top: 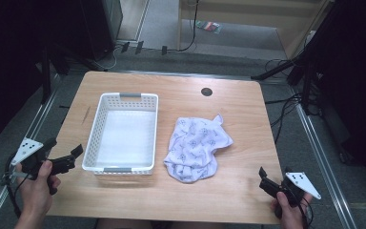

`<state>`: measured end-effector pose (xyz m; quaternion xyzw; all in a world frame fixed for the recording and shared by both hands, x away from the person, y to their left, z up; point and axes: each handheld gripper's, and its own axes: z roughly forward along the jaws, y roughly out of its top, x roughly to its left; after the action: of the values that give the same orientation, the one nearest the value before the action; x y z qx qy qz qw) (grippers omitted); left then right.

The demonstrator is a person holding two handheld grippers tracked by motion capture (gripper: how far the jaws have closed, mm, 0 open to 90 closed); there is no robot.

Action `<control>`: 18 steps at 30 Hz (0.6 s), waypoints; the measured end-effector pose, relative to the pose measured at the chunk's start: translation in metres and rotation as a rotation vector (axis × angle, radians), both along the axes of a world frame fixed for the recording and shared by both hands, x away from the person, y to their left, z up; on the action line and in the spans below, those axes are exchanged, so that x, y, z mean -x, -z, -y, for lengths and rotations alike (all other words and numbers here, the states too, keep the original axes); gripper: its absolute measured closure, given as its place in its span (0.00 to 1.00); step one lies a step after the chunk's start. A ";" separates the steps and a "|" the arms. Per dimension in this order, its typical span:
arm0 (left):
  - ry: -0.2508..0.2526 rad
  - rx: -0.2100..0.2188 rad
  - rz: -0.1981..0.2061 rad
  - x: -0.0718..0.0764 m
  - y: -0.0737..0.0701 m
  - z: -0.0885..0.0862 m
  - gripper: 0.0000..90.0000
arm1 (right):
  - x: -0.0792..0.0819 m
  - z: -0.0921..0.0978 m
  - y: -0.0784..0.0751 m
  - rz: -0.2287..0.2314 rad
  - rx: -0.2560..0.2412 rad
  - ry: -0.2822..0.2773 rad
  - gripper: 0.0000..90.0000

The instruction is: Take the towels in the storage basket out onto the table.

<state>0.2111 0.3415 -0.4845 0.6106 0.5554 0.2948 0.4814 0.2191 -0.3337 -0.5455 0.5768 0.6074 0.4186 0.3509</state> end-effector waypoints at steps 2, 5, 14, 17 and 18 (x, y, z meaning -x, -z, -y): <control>-0.006 -0.002 -0.004 0.002 0.003 -0.006 0.00 | 0.000 0.000 0.000 -0.002 -0.003 0.000 0.07; -0.028 0.008 0.002 0.004 0.008 -0.013 0.00 | 0.000 0.000 0.000 0.000 -0.001 0.003 0.07; -0.048 0.007 -0.007 0.009 0.025 -0.027 0.00 | 0.000 0.000 0.000 -0.002 0.001 0.004 0.07; -0.054 0.007 -0.017 0.009 0.032 -0.029 0.00 | 0.000 0.000 0.000 -0.002 0.001 0.004 0.07; -0.052 0.003 -0.021 0.009 0.034 -0.030 0.00 | 0.000 0.000 0.000 -0.003 0.002 0.004 0.07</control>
<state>0.2019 0.3714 -0.5181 0.5983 0.5766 0.3000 0.4686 0.2190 -0.3333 -0.5455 0.5782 0.6071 0.4167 0.3514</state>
